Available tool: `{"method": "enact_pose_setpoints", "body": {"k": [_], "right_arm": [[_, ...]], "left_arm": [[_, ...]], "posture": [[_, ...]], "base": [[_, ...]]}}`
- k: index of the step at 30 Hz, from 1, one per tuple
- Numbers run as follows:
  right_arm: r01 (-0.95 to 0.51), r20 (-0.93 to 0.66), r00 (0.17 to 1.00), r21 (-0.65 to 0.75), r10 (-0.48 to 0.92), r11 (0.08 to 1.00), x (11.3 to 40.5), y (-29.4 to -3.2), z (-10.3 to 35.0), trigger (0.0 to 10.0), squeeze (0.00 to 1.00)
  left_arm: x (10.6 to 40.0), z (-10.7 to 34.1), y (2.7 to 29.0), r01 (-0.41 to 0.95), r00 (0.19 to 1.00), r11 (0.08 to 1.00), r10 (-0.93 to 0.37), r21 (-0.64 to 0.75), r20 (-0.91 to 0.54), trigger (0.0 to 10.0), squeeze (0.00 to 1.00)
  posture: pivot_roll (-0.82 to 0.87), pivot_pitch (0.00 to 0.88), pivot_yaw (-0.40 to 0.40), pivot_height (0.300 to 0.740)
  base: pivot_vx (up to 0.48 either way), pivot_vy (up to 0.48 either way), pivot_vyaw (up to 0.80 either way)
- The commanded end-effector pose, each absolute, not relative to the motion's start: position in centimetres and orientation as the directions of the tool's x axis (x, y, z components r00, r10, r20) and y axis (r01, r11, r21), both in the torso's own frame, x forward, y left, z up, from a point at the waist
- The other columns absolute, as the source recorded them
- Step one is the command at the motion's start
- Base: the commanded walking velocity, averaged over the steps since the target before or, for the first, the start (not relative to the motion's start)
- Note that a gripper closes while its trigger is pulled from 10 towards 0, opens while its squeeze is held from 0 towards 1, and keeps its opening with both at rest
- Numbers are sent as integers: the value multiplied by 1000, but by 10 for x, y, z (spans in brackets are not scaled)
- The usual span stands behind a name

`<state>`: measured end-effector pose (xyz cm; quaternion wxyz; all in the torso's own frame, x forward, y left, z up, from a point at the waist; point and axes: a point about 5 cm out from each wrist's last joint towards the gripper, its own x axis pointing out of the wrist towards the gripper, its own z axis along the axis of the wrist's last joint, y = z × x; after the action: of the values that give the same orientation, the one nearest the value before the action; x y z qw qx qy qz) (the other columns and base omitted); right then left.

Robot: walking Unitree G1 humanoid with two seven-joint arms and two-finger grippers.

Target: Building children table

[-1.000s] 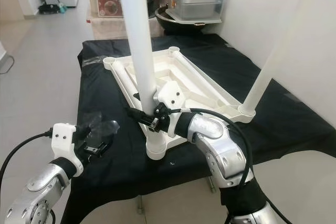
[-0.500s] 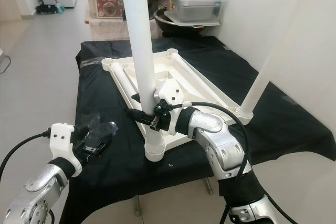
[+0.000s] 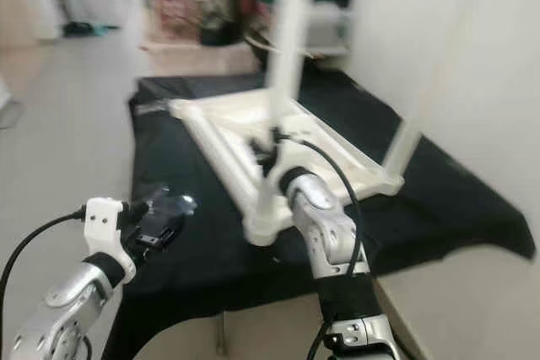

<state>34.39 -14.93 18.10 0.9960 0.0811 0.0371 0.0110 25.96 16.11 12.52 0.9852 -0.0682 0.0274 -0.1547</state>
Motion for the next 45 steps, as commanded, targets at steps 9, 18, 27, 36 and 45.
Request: {"method": "enact_pose_setpoints", "body": {"k": [9,18,27,36,45], "right_arm": [[340,-286,916,179,-282,923,321,-188,133,0,0],[232,-266,949,241,-166,942,326,-161,142,10000,0],[103,-201,979,304,-43,947,331,-143,156,10000,1000],[-303,5,946,358,323,883,335,-151,193,10000,0],[-483,50,873,223,485,847,335,-176,213,10000,0]], "left_arm": [[263,124,165,290,953,948,-298,-132,-47,10000,0],[264,124,168,282,956,952,-290,-119,-49,10000,0],[265,125,168,283,956,953,-290,-112,-48,10000,0],[267,125,168,285,955,952,-292,-108,-48,10000,0],[268,126,168,290,954,951,-296,-107,-44,10000,0]], "posture": [[-39,0,-54,740],[-35,0,-53,740],[-37,0,-52,740],[-42,0,-52,740],[-46,0,-55,740]], "base": [[0,0,0],[0,0,0],[0,0,0],[0,0,0],[0,0,0]]}}
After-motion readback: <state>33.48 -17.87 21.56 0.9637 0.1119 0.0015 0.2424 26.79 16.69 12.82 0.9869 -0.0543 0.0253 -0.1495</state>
